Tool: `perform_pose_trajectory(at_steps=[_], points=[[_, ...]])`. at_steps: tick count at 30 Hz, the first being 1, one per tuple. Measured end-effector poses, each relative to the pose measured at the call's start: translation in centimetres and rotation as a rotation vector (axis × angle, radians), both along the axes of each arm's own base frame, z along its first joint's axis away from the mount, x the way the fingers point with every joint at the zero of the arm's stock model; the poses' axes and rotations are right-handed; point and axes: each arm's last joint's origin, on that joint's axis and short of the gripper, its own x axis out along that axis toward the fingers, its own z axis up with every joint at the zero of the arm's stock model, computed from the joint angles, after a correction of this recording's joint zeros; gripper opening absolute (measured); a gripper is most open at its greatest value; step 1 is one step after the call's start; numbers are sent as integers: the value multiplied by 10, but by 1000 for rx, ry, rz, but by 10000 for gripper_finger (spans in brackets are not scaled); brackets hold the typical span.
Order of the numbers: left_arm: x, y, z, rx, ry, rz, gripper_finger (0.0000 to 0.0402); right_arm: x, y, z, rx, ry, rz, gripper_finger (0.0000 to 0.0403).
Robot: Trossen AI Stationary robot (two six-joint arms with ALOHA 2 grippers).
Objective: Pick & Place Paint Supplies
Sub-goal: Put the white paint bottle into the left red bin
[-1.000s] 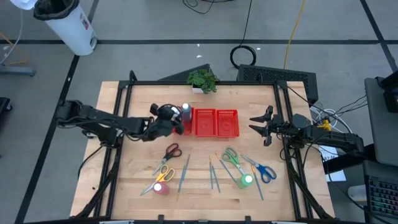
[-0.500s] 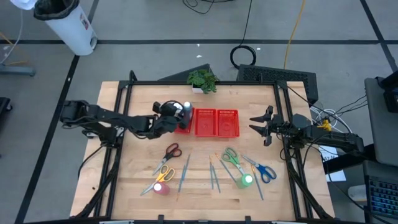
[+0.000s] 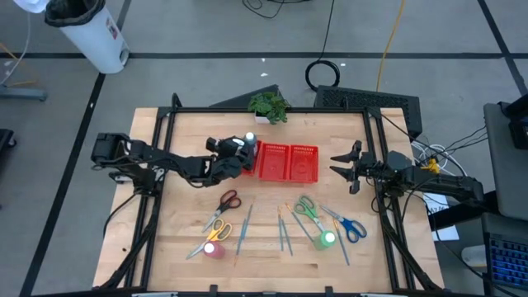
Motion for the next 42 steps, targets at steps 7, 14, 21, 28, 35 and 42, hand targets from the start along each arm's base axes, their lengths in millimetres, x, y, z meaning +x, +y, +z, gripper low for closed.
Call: perform_pose_trajectory(at_steps=[7, 14, 21, 28, 35, 42], points=[[0, -1, -1, -19, -10, -6, 316, 0, 0, 0, 0, -1, 0, 142], [1, -2, -2, -64, -29, -39, 389, 0, 0, 0, -1, -1, 0, 142], [-3, -6, 8, -44, -20, -76, 377, 0, 0, 0, 0, -1, 0, 142], [-16, -13, 45, -26, -78, -188, 352, 0, 0, 0, 0, -1, 0, 142], [-40, -6, 96, -139, -66, -386, 336, 0, 0, 0, 0, -1, 0, 142], [-44, 11, 146, -307, 146, -355, 335, 0, 0, 0, 0, -1, 0, 142]])
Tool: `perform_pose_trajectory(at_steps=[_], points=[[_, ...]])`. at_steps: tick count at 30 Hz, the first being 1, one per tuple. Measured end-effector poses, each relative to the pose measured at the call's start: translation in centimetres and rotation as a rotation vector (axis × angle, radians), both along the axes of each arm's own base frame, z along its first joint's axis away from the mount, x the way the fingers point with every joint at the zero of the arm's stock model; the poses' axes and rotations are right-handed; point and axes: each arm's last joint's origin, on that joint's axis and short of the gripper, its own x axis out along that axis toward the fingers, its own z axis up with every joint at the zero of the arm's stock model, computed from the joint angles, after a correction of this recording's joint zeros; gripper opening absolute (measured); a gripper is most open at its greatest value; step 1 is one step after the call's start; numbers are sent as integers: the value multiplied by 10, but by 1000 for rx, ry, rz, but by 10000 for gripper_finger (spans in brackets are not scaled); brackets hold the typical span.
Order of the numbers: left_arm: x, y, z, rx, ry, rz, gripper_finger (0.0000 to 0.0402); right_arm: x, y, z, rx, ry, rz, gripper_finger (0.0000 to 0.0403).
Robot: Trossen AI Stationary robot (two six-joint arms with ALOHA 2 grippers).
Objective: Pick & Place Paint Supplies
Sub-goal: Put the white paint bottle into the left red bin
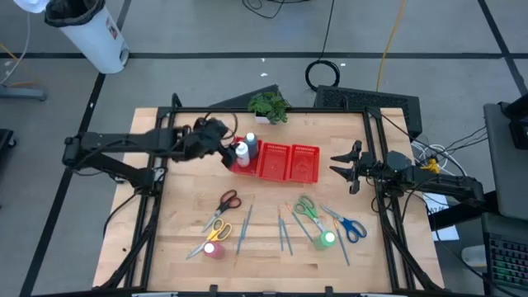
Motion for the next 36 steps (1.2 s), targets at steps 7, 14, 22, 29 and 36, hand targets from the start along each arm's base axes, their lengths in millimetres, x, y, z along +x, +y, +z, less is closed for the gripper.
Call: perform_pose_trajectory(at_steps=[7, 14, 22, 29, 36], points=[[24, 12, -19, -167, 107, -138, 335, 0, 0, 0, 0, 0, 0, 142], [34, 23, -37, -185, 180, -116, 304, 0, 0, 0, 0, 0, 1, 142], [36, 36, -43, -190, 199, -73, 266, 0, 0, 0, 0, -1, 0, 142], [38, 42, -49, -197, 224, -53, 253, 0, 0, 0, 0, 0, 0, 142], [42, 43, -55, -198, 239, -57, 249, 0, 0, 0, 0, -1, 0, 142]])
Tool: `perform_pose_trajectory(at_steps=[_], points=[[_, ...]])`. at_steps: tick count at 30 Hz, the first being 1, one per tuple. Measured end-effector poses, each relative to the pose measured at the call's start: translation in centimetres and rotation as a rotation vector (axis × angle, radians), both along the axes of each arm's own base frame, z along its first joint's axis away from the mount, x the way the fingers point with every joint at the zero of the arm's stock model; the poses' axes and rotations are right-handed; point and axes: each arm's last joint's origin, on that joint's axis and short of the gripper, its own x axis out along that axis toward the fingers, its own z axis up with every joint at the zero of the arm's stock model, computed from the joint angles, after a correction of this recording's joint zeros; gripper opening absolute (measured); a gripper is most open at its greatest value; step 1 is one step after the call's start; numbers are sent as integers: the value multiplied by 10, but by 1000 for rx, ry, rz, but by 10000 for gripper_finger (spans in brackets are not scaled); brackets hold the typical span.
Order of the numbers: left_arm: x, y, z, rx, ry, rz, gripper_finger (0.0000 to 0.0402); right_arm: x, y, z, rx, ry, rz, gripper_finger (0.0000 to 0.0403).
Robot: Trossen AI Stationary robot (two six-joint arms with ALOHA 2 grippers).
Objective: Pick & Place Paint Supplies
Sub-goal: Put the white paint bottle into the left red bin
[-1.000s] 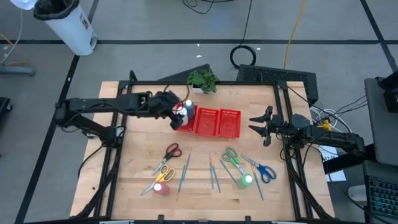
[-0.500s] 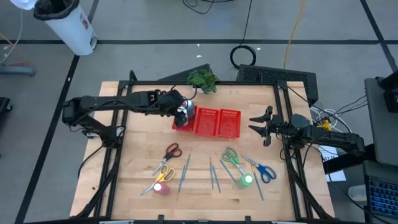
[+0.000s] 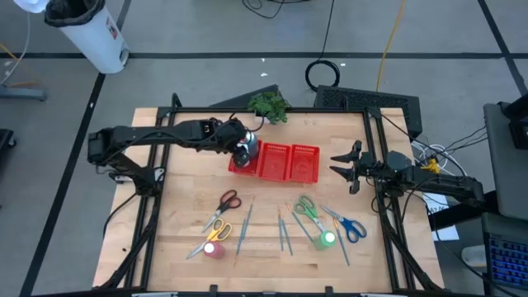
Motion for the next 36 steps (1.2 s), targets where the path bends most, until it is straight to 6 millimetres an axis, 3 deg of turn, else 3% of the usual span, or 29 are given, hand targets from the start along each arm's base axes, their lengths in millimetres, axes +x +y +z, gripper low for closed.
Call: perform_pose_trajectory(at_steps=[6, 12, 19, 26, 36], points=[[2, 1, -3, 0, 11, -5, 206, 0, 0, 0, 0, 0, 0, 142], [2, 0, -3, -19, 4, -3, 119, 0, 0, 0, 0, 0, 0, 142], [-2, -1, 1, -9, 4, -1, 117, 0, 0, 0, 0, 0, 0, 142], [-5, 2, 20, 92, 20, 68, 117, 0, 0, 0, 0, 0, 0, 142], [-4, 5, 21, 163, 19, 136, 118, 0, 0, 0, 0, 0, 0, 142]])
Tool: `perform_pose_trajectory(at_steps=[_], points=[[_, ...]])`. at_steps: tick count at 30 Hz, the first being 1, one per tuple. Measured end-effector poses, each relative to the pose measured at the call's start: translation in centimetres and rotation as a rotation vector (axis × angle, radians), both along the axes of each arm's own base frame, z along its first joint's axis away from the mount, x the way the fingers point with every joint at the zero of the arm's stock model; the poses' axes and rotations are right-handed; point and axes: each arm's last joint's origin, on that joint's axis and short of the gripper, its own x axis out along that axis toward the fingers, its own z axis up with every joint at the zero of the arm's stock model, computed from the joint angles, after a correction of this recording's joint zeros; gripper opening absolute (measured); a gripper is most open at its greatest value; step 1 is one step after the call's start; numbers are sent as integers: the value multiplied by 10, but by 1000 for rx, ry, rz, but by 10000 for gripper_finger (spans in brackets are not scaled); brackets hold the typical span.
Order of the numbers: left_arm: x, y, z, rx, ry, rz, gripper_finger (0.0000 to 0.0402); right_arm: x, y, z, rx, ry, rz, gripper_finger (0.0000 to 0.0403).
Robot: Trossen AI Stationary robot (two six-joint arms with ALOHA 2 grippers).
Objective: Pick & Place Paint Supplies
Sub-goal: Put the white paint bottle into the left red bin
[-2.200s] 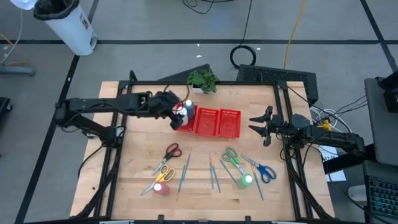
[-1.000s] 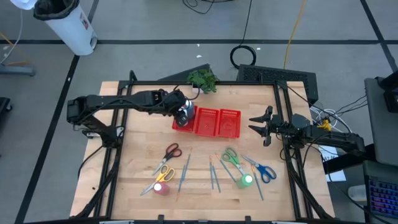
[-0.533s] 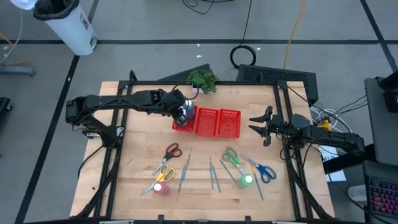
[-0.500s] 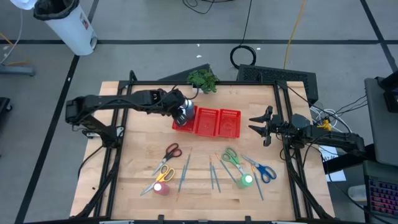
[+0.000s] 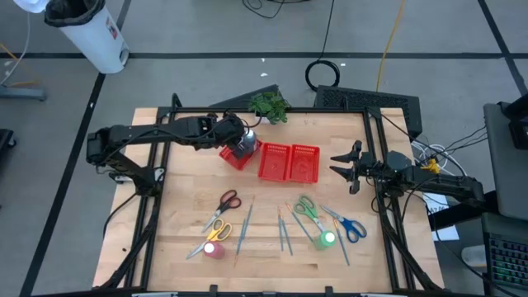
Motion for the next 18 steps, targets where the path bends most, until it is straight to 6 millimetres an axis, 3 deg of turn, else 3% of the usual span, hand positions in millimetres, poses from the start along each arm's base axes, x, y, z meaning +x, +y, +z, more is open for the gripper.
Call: perform_pose_trajectory(at_steps=[18], points=[[2, 4, -27, 32, -45, 22, 121, 0, 0, 0, 0, 0, 0, 142]])
